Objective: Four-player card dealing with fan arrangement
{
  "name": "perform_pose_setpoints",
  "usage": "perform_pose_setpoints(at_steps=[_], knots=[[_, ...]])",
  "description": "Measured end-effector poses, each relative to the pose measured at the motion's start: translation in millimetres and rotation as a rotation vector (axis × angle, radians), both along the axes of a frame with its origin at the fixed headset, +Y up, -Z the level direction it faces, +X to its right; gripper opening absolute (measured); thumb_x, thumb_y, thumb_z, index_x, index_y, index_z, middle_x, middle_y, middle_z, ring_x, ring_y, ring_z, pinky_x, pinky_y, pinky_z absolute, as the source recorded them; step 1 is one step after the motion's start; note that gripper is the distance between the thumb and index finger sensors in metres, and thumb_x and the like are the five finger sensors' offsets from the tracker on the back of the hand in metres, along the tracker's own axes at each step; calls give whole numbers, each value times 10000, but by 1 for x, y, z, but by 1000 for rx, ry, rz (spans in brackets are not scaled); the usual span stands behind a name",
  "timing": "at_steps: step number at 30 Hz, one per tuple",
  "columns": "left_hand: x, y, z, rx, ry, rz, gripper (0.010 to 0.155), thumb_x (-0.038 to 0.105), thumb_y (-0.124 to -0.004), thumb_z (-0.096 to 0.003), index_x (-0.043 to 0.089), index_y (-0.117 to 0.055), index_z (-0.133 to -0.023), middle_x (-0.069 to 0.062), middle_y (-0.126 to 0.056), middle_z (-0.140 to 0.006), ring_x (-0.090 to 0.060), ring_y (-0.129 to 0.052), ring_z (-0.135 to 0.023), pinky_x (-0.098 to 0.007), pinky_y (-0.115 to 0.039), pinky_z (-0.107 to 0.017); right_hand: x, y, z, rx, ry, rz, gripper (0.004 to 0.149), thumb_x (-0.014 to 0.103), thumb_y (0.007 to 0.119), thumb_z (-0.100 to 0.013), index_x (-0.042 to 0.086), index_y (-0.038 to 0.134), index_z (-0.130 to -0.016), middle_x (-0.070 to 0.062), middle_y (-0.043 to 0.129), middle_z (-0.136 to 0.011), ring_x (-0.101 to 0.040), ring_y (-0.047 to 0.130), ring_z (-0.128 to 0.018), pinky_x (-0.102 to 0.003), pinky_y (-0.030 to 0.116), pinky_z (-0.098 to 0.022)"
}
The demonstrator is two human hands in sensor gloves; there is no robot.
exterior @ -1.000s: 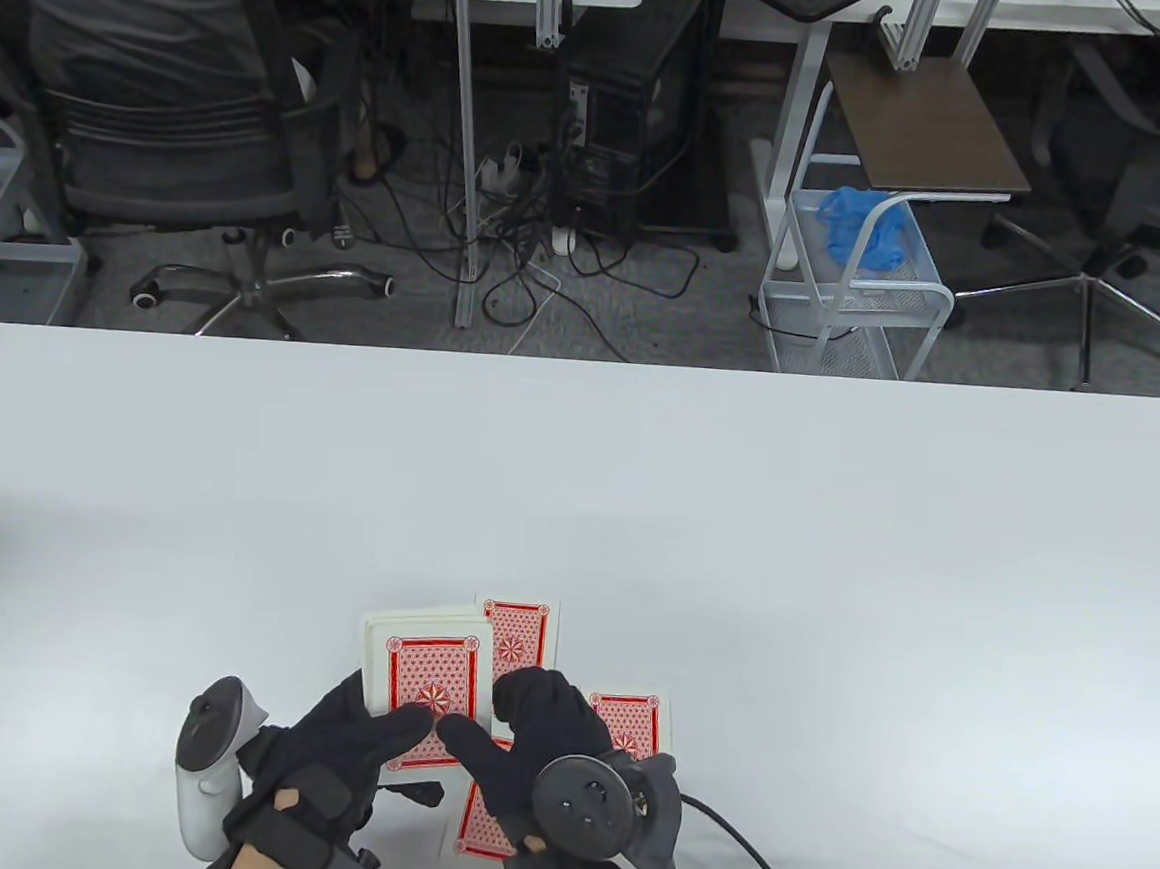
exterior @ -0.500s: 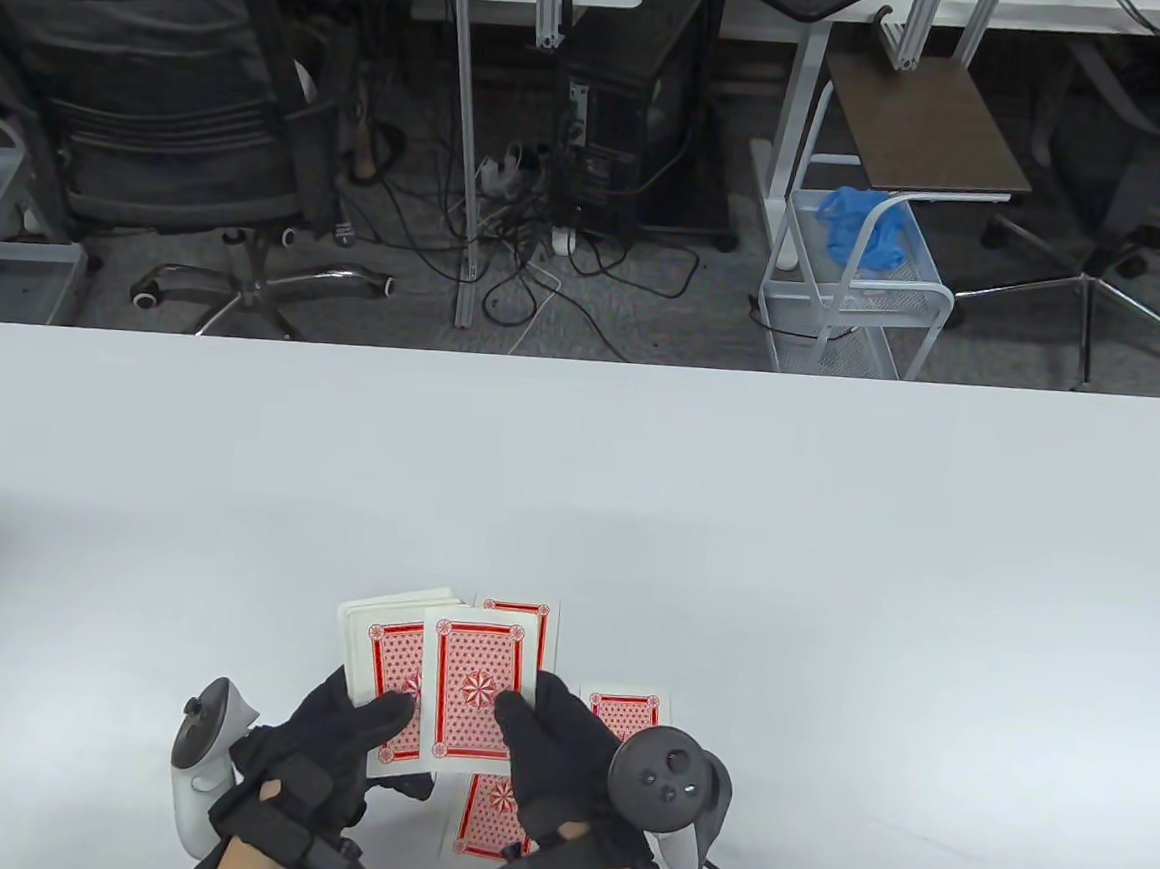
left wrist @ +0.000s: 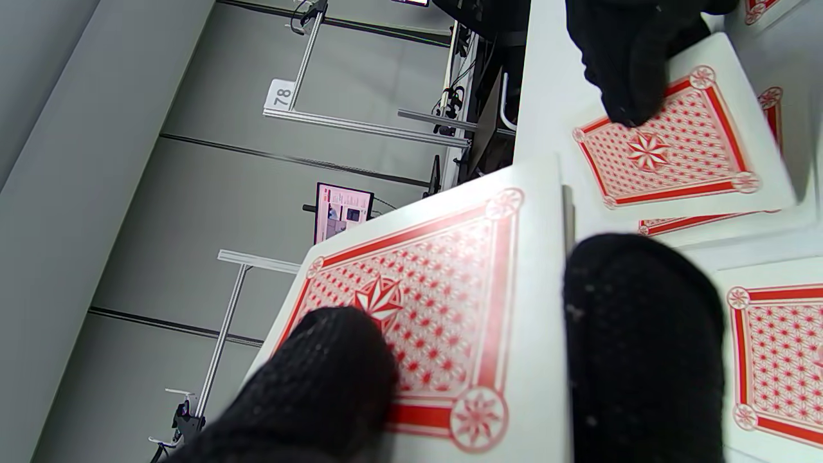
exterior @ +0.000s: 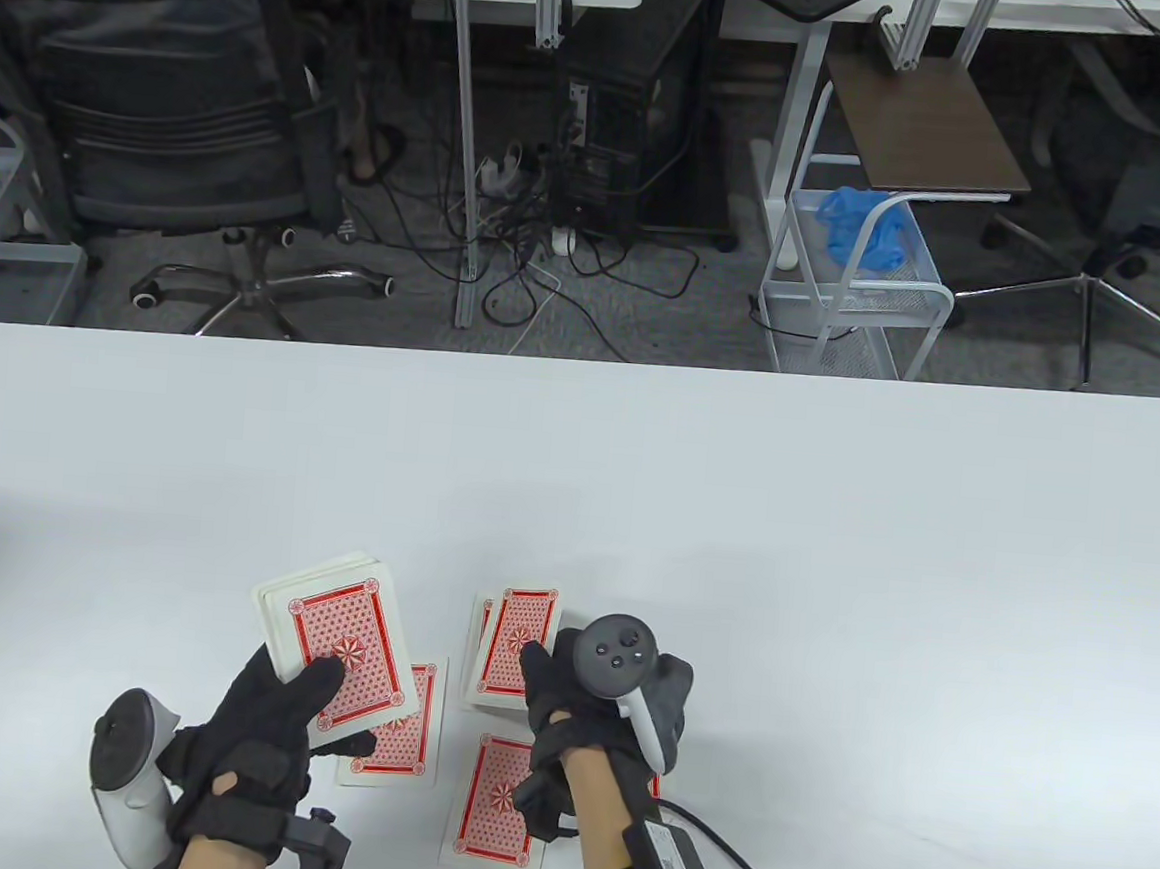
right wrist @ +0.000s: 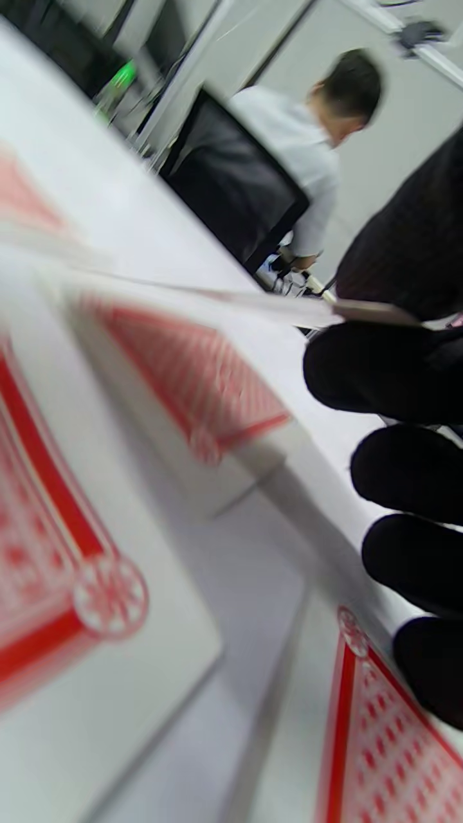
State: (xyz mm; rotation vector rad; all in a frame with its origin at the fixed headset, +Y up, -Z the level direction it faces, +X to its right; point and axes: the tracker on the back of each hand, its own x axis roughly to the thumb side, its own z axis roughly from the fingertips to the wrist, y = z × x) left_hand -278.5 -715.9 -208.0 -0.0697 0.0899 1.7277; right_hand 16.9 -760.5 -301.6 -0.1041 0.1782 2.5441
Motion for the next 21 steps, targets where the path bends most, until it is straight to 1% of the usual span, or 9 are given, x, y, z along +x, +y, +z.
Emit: perform_pose_setpoints(at_steps=[3, 6, 8, 10, 12, 14, 17, 19, 21], knots=[[0, 1, -1, 8, -11, 18, 544, 386, -867, -531, 271, -719, -1042, 35, -931, -1014, -348, -1074, -774, -452, -998, -365, -17, 0, -7, 38, 40, 348, 435, 394, 805, -573, 41, 887, -814, -295, 667, -968, -632, 561, -904, -811, 474, -609], [0, 1, -1, 11, -18, 25, 543, 387, -864, -534, 271, -717, -1043, 37, -933, -1014, -349, -1073, -776, -452, -997, -369, -30, -3, -10, 18, 64, 648, 485, 473, 801, -559, 45, 895, -767, -284, 683, -960, -623, 578, -903, -816, 465, -612], [0, 1, -1, 13, -20, 15, 542, 386, -864, -533, 272, -719, -1042, 36, -935, -1013, -347, -1075, -775, -453, -997, -367, -31, 1, -11, 7, 64, 699, 493, 500, 794, -558, 65, 878, -775, -290, 673, -968, -628, 572, -903, -818, 457, -614], [0, 0, -1, 9, -17, -3, 541, 387, -864, -533, 270, -720, -1042, 37, -941, -1008, -348, -1075, -773, -452, -998, -366, -30, 14, -9, 46, 80, 597, 515, 496, 729, -590, 77, 822, -875, -298, 643, -995, -632, 560, -913, -812, 467, -614], [3, -1, -2, 3, -24, -27, 542, 389, -860, -535, 270, -717, -1044, 38, -930, -1015, -348, -1072, -777, -453, -995, -371, -29, 38, -1, 161, 100, 336, 492, 425, 663, -613, 79, 826, -922, -311, 696, -997, -625, 673, -877, -787, 558, -597], [8, -2, -2, -2, -42, -44, 540, 391, -857, -537, 272, -715, -1044, 38, -937, -1012, -348, -1070, -779, -452, -995, -373, -25, 62, 10, 205, 150, 100, 542, 424, 566, -620, 68, 822, -939, -243, 873, -903, -539, 907, -733, -721, 729, -523], [23, -3, -1, -6, -97, -55, 541, 393, -855, -539, 274, -710, -1047, 42, -943, -1008, -346, -1069, -783, -450, -995, -376, -20, 89, 35, 258, 243, -222, 663, 453, 479, -612, -8, 801, -963, -238, 947, -809, -482, 1021, -562, -674, 826, -407], [35, -3, 0, -5, -149, -17, 542, 394, -855, -539, 275, -709, -1047, 44, -933, -1015, -344, -1067, -787, -450, -995, -379, -18, 101, 52, 271, 328, -284, 721, 498, 462, -609, -26, 788, -982, -240, 942, -812, -465, 1035, -534, -655, 851, -381], [48, -4, 1, -1, -196, 24, 543, 394, -861, -535, 280, -712, -1044, 50, -928, -1018, -338, -1071, -786, -447, -999, -378, -15, 108, 67, 296, 377, -248, 739, 574, 582, -604, -19, 742, -1014, -217, 912, -832, -442, 1023, -555, -639, 865, -385]])
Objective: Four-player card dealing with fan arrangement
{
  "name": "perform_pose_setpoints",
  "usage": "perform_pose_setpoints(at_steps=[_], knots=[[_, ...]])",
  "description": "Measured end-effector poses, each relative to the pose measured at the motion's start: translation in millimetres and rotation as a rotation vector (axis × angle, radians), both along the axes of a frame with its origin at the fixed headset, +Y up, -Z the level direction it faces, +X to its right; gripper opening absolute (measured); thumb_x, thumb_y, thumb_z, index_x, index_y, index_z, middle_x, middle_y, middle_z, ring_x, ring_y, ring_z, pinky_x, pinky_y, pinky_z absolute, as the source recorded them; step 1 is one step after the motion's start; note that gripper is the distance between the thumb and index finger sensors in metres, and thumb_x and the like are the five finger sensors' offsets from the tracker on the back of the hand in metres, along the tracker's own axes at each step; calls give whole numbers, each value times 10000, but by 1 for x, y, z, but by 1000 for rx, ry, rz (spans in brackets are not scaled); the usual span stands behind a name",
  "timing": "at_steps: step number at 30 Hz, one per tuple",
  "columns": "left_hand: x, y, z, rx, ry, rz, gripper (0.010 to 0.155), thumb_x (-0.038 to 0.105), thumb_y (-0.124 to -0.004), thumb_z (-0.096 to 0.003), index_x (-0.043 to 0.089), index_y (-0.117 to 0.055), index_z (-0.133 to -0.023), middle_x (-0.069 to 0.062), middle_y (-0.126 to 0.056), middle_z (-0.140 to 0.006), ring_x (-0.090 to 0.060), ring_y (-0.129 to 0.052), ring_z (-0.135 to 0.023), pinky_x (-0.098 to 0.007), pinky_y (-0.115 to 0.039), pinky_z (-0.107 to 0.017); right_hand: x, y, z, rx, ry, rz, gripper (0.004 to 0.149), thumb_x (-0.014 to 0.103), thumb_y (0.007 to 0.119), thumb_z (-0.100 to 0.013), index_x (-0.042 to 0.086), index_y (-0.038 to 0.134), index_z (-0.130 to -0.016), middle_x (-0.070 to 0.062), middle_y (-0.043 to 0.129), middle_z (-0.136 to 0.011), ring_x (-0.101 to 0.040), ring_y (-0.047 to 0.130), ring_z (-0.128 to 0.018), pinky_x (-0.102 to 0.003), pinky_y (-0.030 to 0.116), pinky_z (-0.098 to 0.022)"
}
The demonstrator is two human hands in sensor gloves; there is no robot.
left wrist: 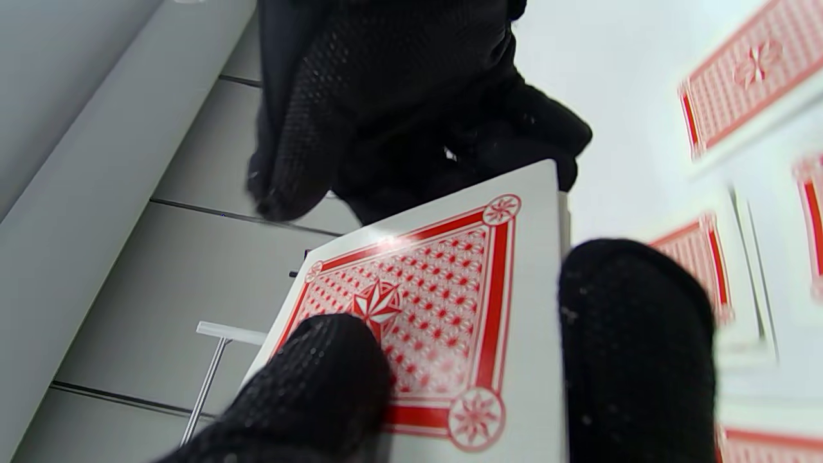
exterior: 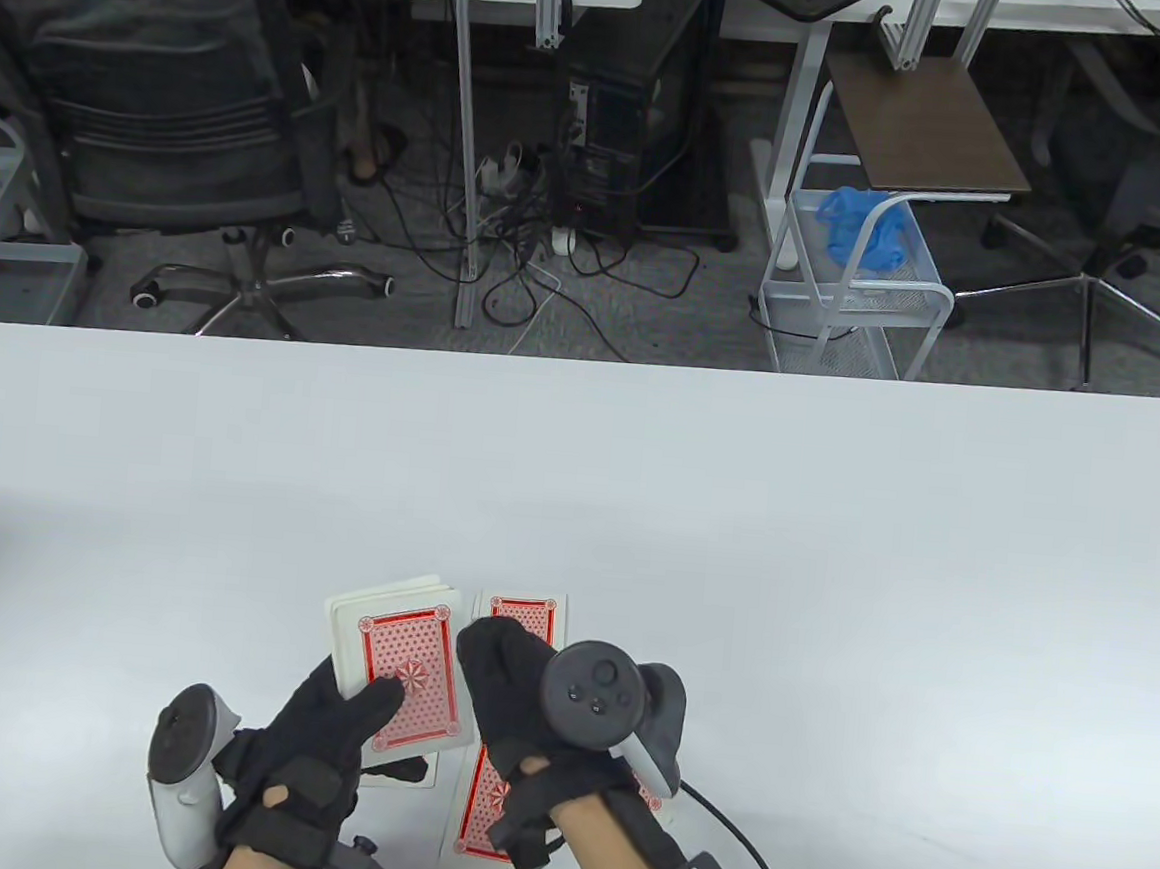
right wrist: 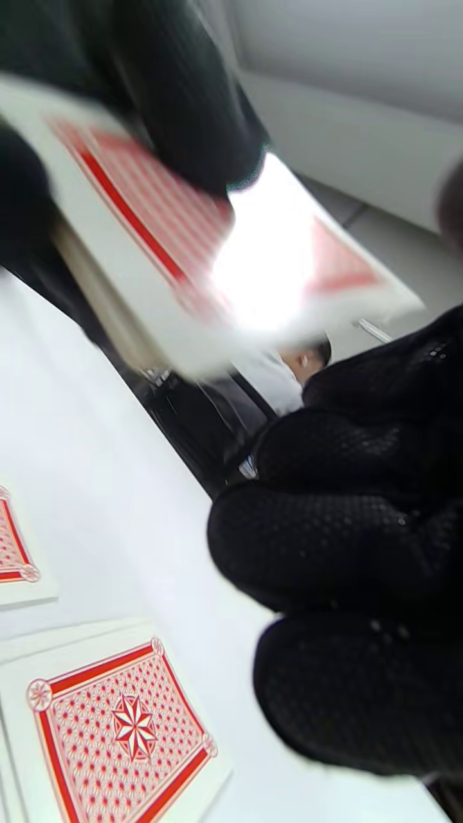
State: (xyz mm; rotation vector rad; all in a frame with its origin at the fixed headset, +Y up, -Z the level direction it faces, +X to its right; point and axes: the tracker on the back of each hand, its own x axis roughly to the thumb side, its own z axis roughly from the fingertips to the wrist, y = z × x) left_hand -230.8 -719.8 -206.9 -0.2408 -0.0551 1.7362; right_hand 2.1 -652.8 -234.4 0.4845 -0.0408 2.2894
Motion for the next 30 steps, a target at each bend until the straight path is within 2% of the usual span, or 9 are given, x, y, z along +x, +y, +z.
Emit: perform_pose_setpoints(at_steps=[3, 7, 11, 16, 19, 21, 23, 25, 30], knots=[[16, -3, 2, -18, -82, 103, 540, 391, -891, -519, 288, -735, -1026, 60, -950, -993, -325, -1093, -754, -439, -1006, -355, 8, -2, 20, 157, -60, 89, 676, 572, 744, -565, 42, 693, -982, -118, 868, -764, -356, 985, -557, -616, 854, -419], [22, -3, 3, 11, -84, 23, 545, 387, -917, -502, 301, -748, -1012, 75, -981, -964, -317, -1105, -736, -430, -1012, -341, 16, -18, 30, 301, -139, 0, 573, 520, 795, -529, 79, 733, -889, -41, 868, -646, -289, 974, -522, -597, 846, -439], [23, -6, 2, -5, -105, 66, 541, 387, -912, -507, 298, -747, -1015, 70, -969, -975, -325, -1096, -744, -442, -1004, -346, 22, -15, 33, 314, -147, 17, 488, 482, 799, -528, 103, 759, -833, -13, 882, -597, -256, 983, -512, -580, 854, -446], [25, -10, 1, -25, -153, 117, 555, 375, -892, -516, 277, -723, -1035, 46, -945, -1001, -341, -1082, -762, -447, -1000, -355, 42, -21, 22, 69, -68, -222, 375, 382, 777, -569, 119, 849, -827, -35, 982, -648, -326, 1007, -604, -616, 824, -493], [25, -11, 1, -45, -144, 117, 549, 370, -884, -522, 273, -721, -1037, 43, -947, -1000, -342, -1082, -763, -447, -1003, -355, 64, -37, 9, -180, 91, -431, 433, 362, 672, -628, 87, 855, -908, -94, 998, -781, -447, 936, -733, -680, 748, -539], [21, -10, 1, -39, -99, 62, 547, 371, -876, -527, 268, -719, -1040, 37, -938, -1007, -345, -1081, -763, -447, -1002, -356, 80, -44, 4, -273, 64, -514, 451, 360, 581, -661, 54, 842, -865, -142, 970, -742, -507, 887, -754, -713, 706, -548], [13, -6, 1, -10, -22, -61, 541, 376, -863, -532, 258, -722, -1041, 24, -942, -1005, -355, -1080, -758, -454, -999, -352, 100, -51, 1, -259, -79, -445, 431, 368, 557, -660, 63, 855, -725, -190, 939, -707, -542, 858, -748, -739, 683, -543], [4, -3, 2, 21, 56, -181, 539, 383, -858, -530, 262, -725, -1038, 31, -941, -1003, -349, -1084, -754, -445, -1004, -348, 117, -60, -1, -237, -234, -248, 432, 371, 593, -652, 47, 878, -649, -235, 881, -783, -579, 784, -798, -759, 641, -561], [0, -4, 1, 7, 57, -76, 538, 385, -851, -538, 265, -714, -1044, 33, -942, -1006, -352, -1074, -768, -451, -996, -362, 122, -82, -11, -337, -277, 225, 388, 372, 755, -609, 46, 892, -769, -322, 655, -989, -648, 548, -928, -812, 498, -611]])
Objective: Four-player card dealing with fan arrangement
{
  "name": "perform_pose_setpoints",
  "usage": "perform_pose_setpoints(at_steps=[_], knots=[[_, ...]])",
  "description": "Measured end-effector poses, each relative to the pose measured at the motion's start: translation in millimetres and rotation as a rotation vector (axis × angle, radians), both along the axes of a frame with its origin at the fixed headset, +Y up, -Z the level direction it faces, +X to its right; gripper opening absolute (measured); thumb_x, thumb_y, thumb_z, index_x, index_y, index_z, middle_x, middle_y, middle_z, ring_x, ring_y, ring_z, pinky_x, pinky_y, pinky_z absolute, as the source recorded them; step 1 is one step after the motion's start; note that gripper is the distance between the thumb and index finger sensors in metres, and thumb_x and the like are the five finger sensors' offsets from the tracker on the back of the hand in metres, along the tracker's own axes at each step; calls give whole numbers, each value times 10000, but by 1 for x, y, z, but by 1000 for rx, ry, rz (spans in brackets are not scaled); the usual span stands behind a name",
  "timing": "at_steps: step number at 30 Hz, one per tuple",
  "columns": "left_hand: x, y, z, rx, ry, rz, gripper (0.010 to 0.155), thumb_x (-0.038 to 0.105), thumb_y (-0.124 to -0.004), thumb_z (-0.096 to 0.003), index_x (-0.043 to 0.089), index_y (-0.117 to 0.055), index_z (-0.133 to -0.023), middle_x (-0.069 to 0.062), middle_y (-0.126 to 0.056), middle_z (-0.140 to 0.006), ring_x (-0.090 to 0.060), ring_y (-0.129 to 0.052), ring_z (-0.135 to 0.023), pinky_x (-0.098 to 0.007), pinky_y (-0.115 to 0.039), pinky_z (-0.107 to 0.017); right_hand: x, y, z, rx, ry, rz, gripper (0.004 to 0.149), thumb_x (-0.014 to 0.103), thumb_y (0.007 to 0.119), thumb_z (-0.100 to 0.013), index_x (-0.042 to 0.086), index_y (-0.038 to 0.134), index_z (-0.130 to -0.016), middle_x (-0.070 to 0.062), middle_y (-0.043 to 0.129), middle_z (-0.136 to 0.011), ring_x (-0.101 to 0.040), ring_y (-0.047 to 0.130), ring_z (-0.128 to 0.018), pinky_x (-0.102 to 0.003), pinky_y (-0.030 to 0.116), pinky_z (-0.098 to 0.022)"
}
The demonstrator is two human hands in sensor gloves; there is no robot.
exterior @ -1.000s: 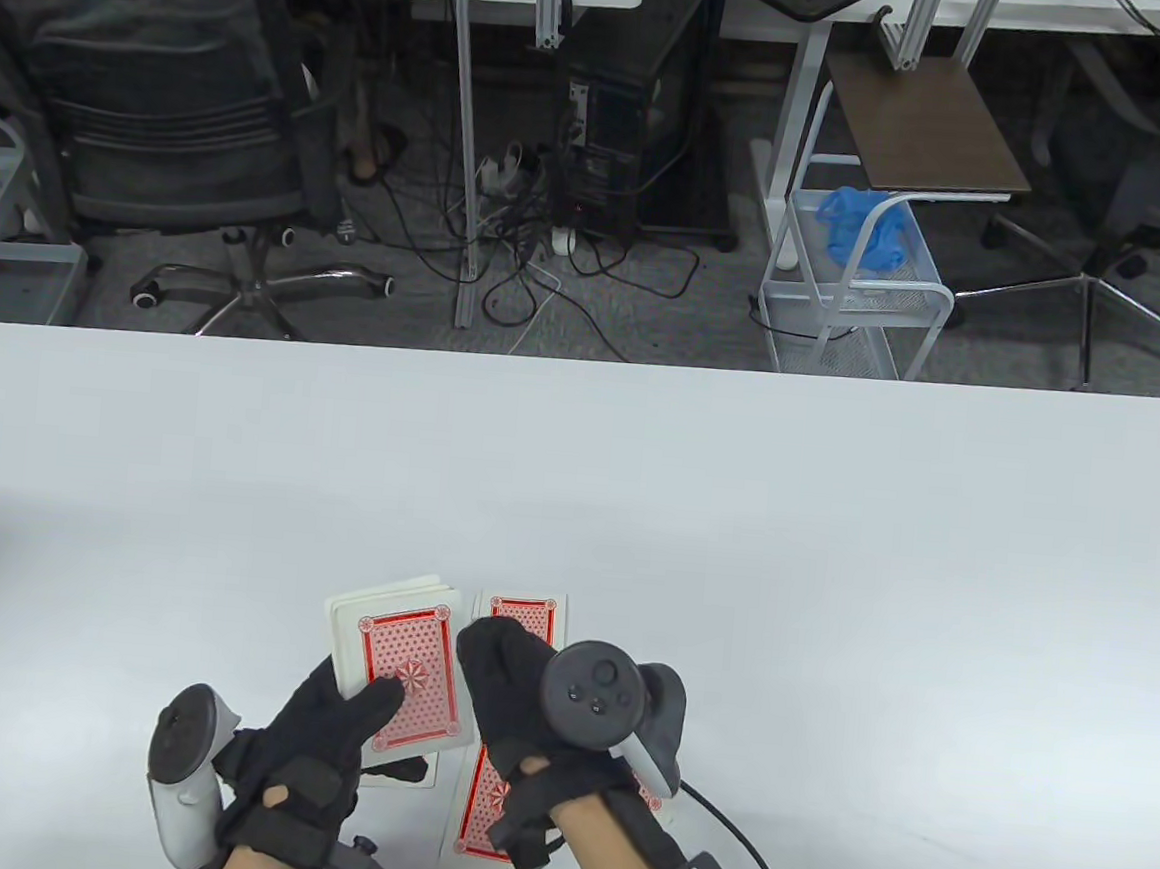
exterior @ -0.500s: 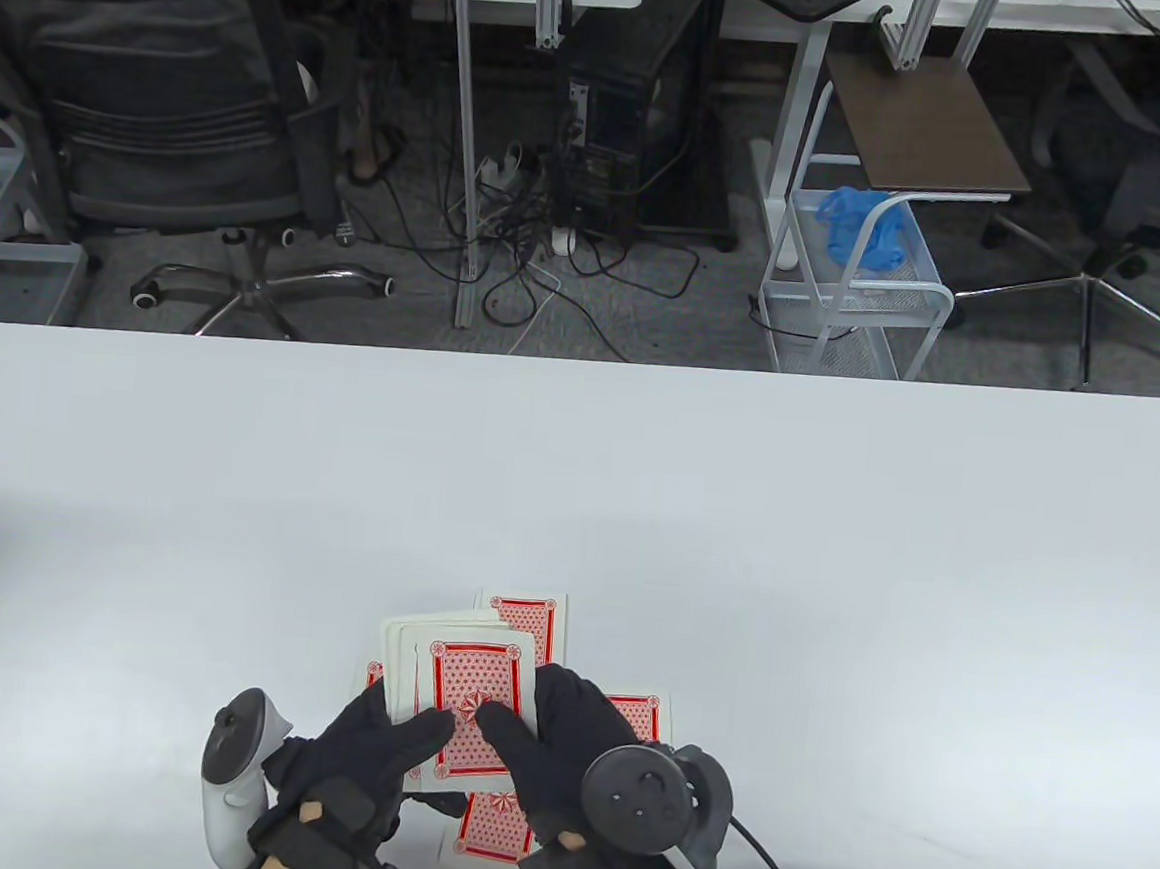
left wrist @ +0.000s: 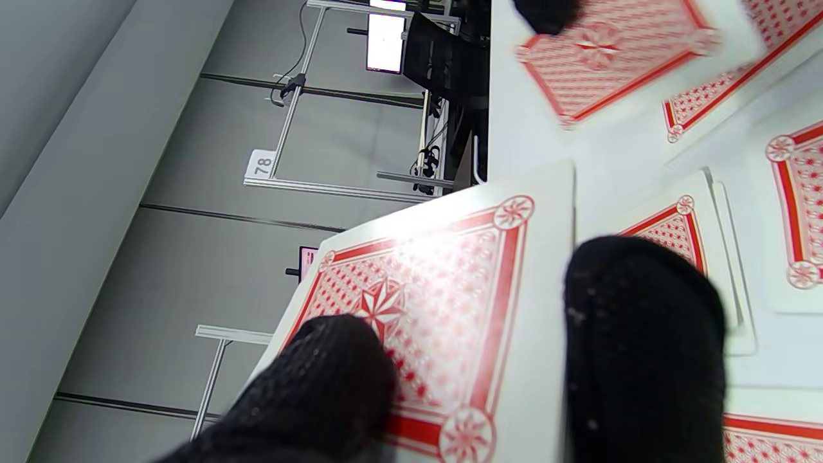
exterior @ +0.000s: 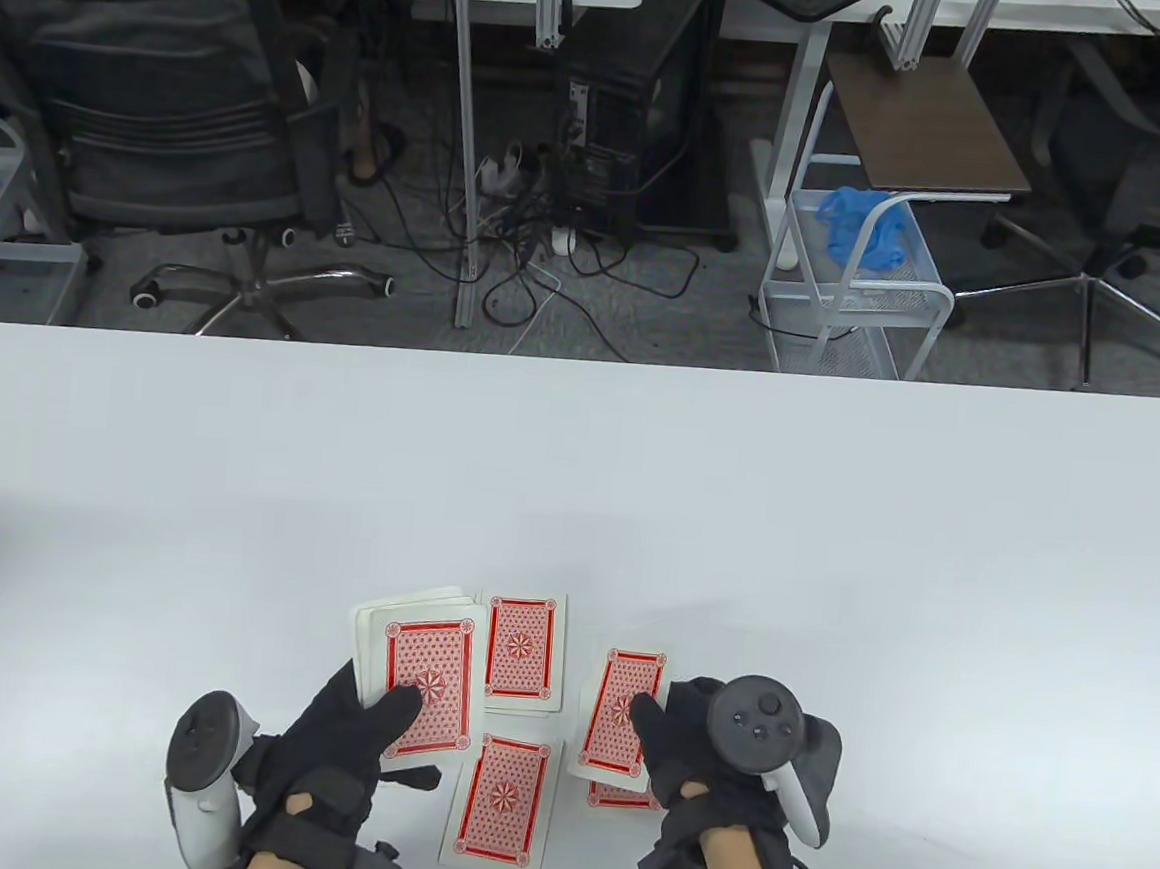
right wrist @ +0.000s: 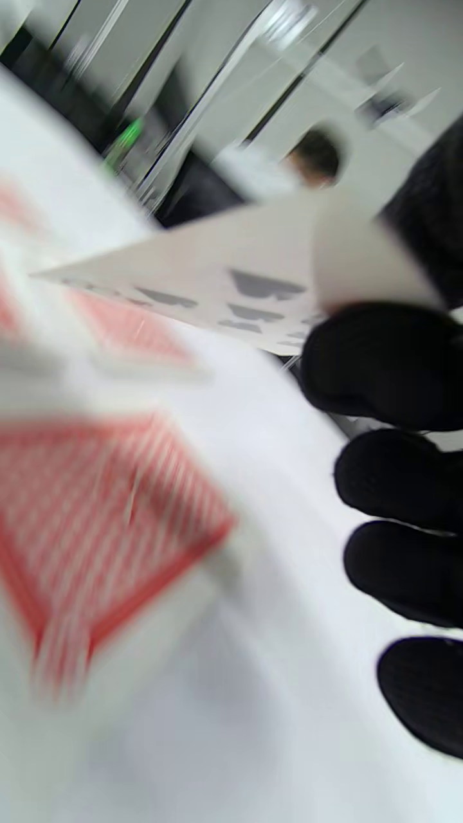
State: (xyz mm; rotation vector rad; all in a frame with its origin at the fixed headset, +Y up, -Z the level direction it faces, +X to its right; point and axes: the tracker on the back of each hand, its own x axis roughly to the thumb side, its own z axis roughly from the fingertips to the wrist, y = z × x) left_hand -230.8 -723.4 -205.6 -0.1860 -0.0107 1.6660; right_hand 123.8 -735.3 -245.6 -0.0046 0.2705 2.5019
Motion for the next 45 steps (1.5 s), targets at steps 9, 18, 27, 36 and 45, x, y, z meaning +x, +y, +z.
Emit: perform_pose_setpoints(at_steps=[9, 18, 27, 36, 45], knots=[[-3, -2, -1, -5, 5, -19, 534, 390, -847, -537, 273, -719, -1043, 36, -935, -1012, -356, -1070, -772, -457, -993, -367, -24, -25, -4, -28, 62, 659, 489, 487, 791, -562, 42, 875, -748, -276, 696, -973, -617, 604, -927, -800, 521, -623], [14, -12, -1, -64, -84, 80, 531, 404, -850, -540, 299, -710, -1041, 67, -932, -1014, -327, -1070, -789, -442, -997, -385, -54, 31, 22, 414, 54, -180, 556, 404, 566, -615, 26, 763, -972, -213, 894, -841, -492, 929, -686, -702, 734, -517], [37, -5, 4, 22, -155, 24, 544, 397, -913, -504, 305, -745, -1013, 78, -968, -974, -309, -1107, -736, -422, -1015, -339, -81, 54, 45, 724, 130, -106, 484, 530, 774, -528, 139, 767, -814, 31, 886, -575, -198, 992, -452, -544, 873, -435], [34, -14, 0, -37, -200, 146, 544, 386, -867, -529, 274, -719, -1040, 39, -936, -1010, -349, -1076, -771, -453, -999, -366, -67, 36, 32, 523, 156, -494, 404, 387, 720, -594, 107, 827, -865, -31, 982, -683, -292, 1028, -570, -588, 840, -486], [-29, 4, 3, 51, 216, 22, 530, 396, -851, -535, 278, -719, -1035, 46, -941, -999, -334, -1087, -755, -434, -1006, -353, -56, 4, 25, 331, -23, -411, 383, 394, 631, -630, 116, 894, -627, -134, 927, -657, -488, 866, -708, -721, 694, -541]])
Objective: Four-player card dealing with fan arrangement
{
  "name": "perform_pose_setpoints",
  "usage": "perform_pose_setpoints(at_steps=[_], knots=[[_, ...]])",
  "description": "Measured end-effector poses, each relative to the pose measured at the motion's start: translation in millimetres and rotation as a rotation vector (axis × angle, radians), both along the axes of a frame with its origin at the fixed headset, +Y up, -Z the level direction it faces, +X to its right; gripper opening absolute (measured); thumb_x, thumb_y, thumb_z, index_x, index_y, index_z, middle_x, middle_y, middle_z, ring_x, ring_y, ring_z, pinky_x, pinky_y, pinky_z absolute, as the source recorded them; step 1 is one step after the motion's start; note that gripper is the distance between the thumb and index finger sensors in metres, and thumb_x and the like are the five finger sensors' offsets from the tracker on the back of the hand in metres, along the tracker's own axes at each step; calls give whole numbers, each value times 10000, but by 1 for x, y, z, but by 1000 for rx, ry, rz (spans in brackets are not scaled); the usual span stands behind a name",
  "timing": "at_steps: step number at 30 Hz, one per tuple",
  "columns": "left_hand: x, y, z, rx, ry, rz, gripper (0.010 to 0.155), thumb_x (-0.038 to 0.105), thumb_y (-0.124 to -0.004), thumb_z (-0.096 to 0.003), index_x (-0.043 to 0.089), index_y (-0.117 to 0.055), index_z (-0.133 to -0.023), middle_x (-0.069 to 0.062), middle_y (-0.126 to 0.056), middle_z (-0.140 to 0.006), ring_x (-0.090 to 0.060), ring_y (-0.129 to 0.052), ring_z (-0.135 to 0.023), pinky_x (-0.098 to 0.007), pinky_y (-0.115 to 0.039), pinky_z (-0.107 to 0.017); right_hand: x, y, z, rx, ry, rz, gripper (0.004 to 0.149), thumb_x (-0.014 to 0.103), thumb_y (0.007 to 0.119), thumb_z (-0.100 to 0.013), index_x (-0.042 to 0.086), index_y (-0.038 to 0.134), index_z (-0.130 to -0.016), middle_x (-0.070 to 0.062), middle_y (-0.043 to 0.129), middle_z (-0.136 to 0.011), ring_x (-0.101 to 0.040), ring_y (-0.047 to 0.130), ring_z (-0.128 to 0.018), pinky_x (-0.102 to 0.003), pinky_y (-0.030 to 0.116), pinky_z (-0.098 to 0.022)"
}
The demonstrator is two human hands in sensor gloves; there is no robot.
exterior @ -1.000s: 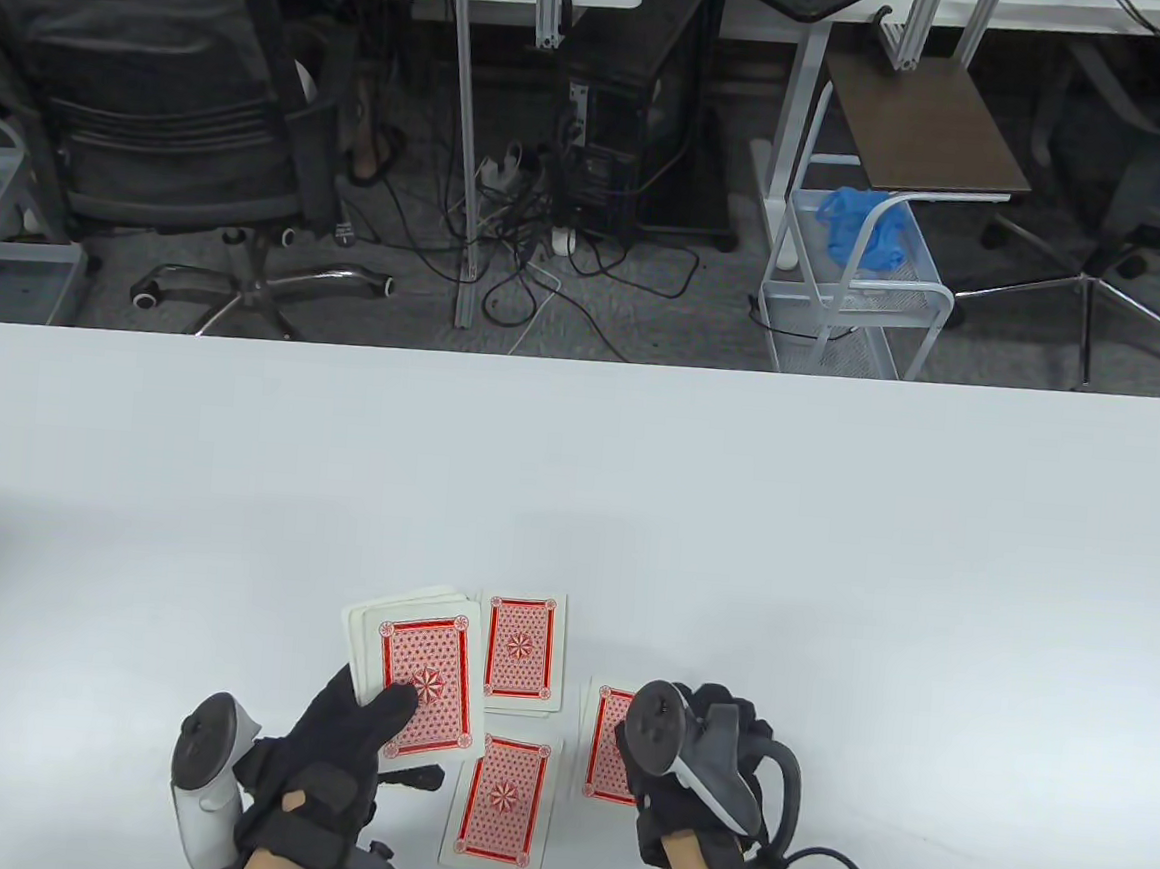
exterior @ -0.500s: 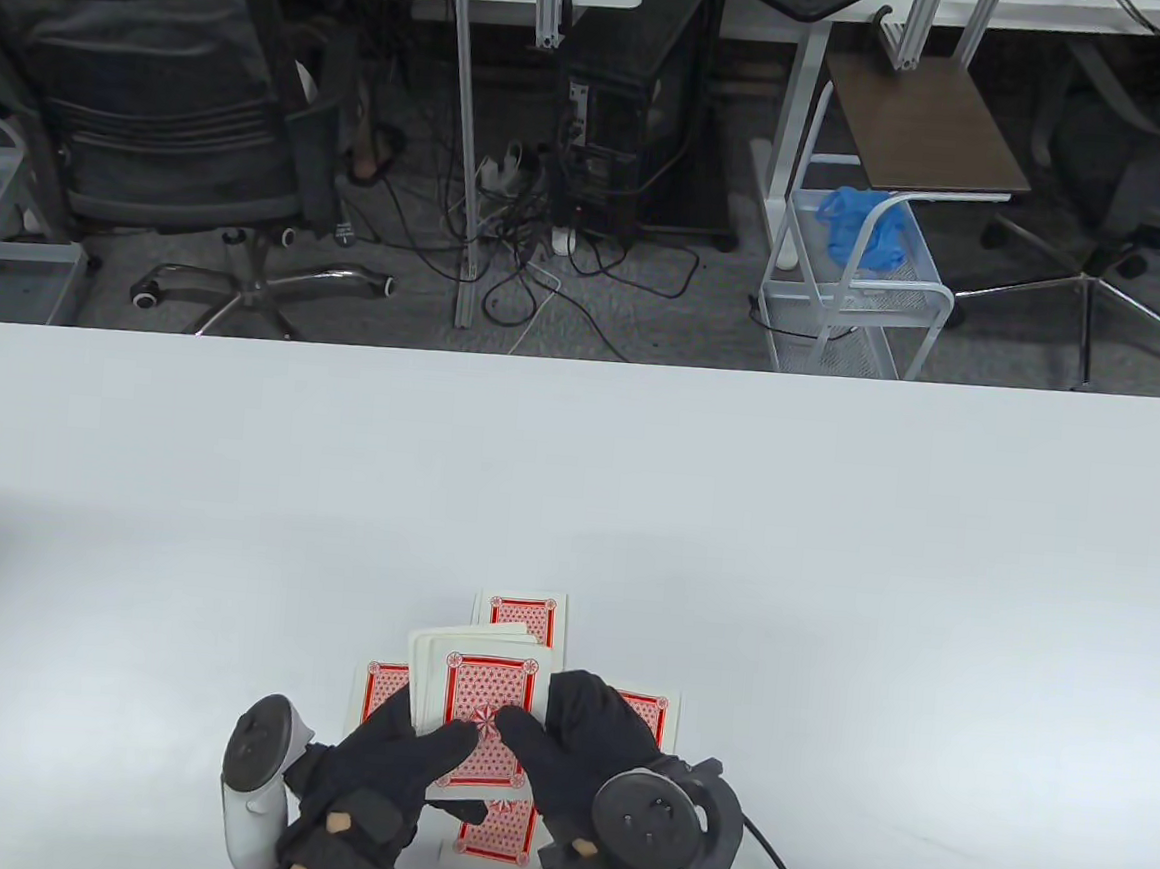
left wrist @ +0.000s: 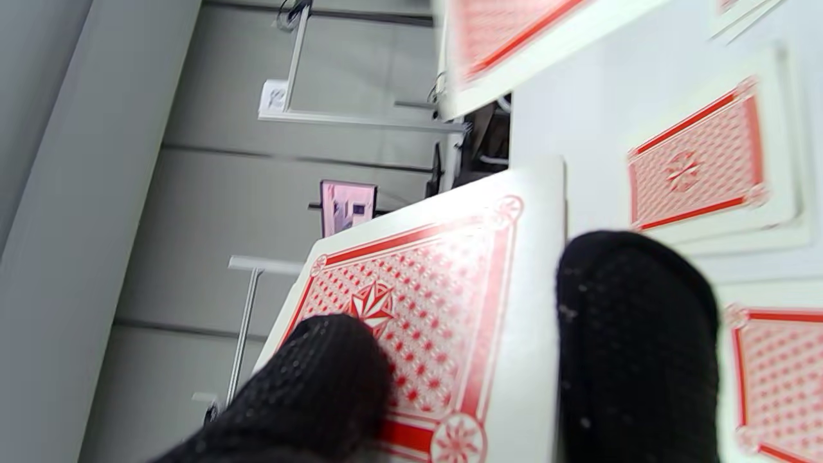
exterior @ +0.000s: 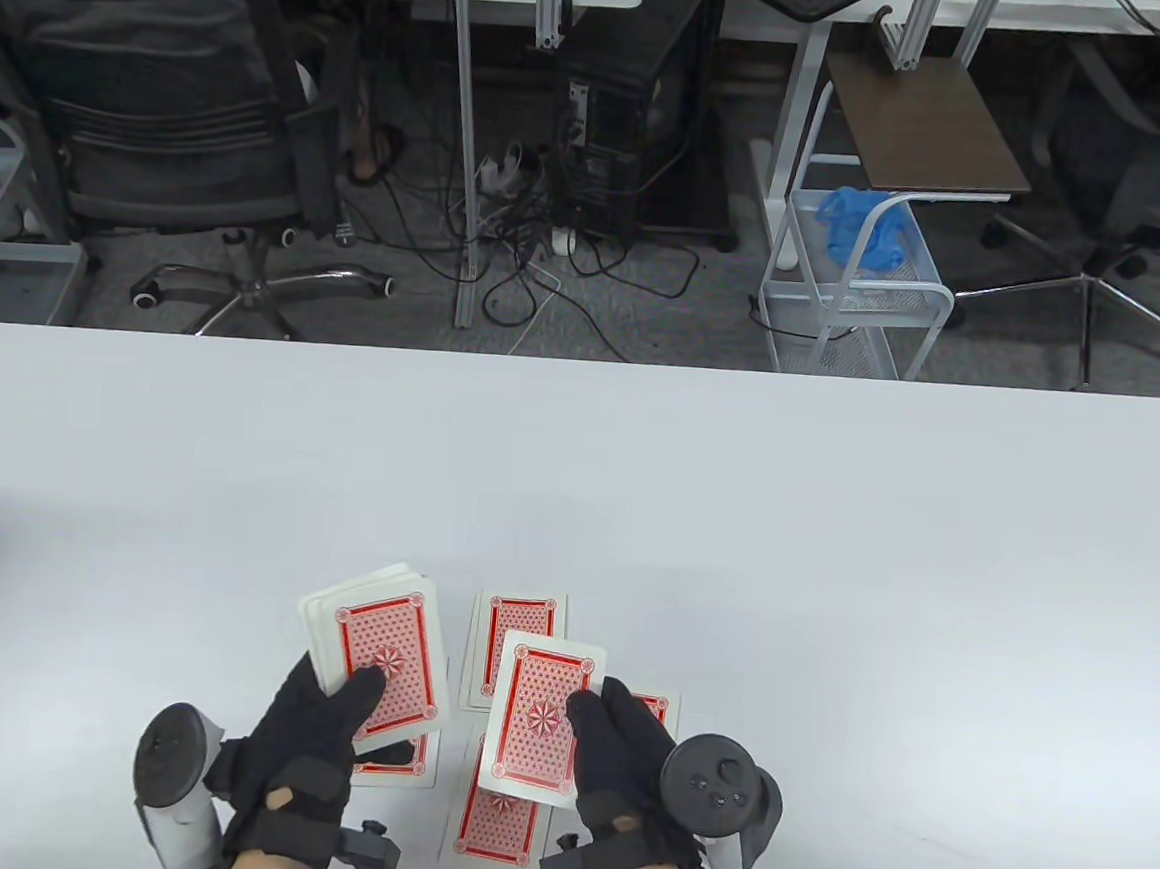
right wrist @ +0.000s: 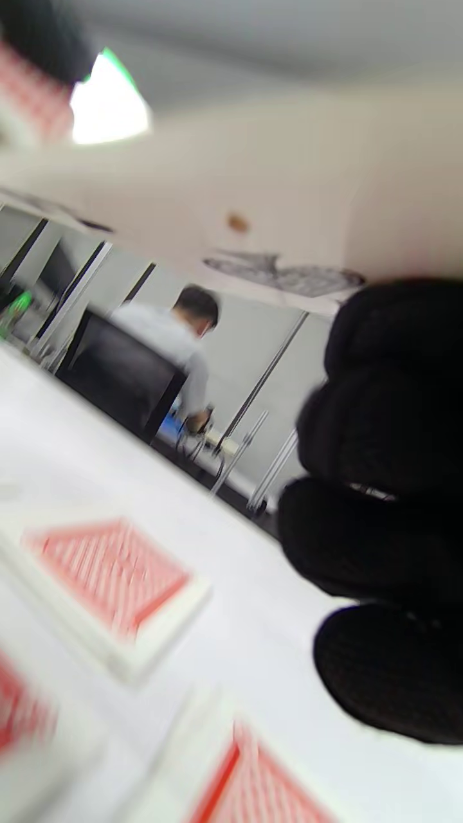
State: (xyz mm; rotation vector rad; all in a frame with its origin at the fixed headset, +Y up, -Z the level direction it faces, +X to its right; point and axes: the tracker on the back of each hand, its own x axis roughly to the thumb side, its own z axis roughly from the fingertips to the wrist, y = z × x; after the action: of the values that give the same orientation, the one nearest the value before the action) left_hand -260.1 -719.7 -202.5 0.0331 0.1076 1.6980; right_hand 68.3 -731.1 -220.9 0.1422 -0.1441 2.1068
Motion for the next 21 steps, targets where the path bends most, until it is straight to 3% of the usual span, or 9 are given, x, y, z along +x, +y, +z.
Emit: perform_pose_setpoints(at_steps=[2, 5, 9, 13, 16, 19, 21], knots=[[-9, 1, 0, 20, 20, 82, 530, 397, -847, -539, 278, -712, -1038, 45, -939, -1002, -336, -1081, -761, -437, -1002, -359, -7, -7, -1, -98, 58, 117, 384, 383, 683, -616, 85, 924, -622, -215, 823, -857, -554, 731, -833, -744, 631, -577], [-15, 1, 0, 24, 38, 125, 529, 398, -843, -542, 278, -709, -1040, 48, -934, -1006, -338, -1076, -765, -440, -999, -363, -23, -13, -2, -198, 173, 320, 389, 385, 757, -603, 54, 939, -697, -287, 696, -971, -607, 613, -891, -779, 561, -597], [-12, 0, 0, 18, 30, 88, 530, 397, -844, -541, 277, -712, -1039, 46, -936, -1006, -340, -1077, -764, -441, -999, -362, -44, -17, 2, -218, 208, 616, 405, 371, 802, -586, 27, 934, -754, -310, 654, -996, -625, 573, -906, -798, 524, -603], [-6, 1, -1, 17, -1, 64, 529, 396, -846, -539, 278, -715, -1037, 44, -942, -1001, -341, -1079, -761, -444, -998, -361, -60, -22, 6, -159, 172, 938, 429, 417, 840, -563, 28, 959, -700, -290, 709, -961, -608, 628, -887, -795, 536, -603], [0, 1, -2, 15, -32, 47, 529, 396, -847, -538, 276, -717, -1037, 45, -940, -1003, -342, -1078, -762, -445, -997, -361, -66, -32, 4, -234, 191, 1168, 494, 504, 795, -563, 40, 920, -679, -280, 702, -974, -596, 634, -893, -781, 543, -613], [7, -1, -2, 6, -73, 26, 530, 396, -847, -538, 275, -718, -1037, 45, -949, -996, -346, -1078, -761, -447, -996, -361, -63, -21, 4, -194, 183, 1105, 488, 495, 789, -573, 63, 879, -781, -273, 695, -987, -585, 639, -897, -774, 547, -617], [14, -2, -3, -3, -113, 0, 530, 396, -847, -538, 277, -717, -1038, 43, -937, -1006, -344, -1077, -763, -446, -996, -362, -56, -6, 8, -15, 133, 919, 461, 429, 737, -592, 73, 857, -860, -246, 747, -960, -560, 711, -866, -757, 592, -604]])
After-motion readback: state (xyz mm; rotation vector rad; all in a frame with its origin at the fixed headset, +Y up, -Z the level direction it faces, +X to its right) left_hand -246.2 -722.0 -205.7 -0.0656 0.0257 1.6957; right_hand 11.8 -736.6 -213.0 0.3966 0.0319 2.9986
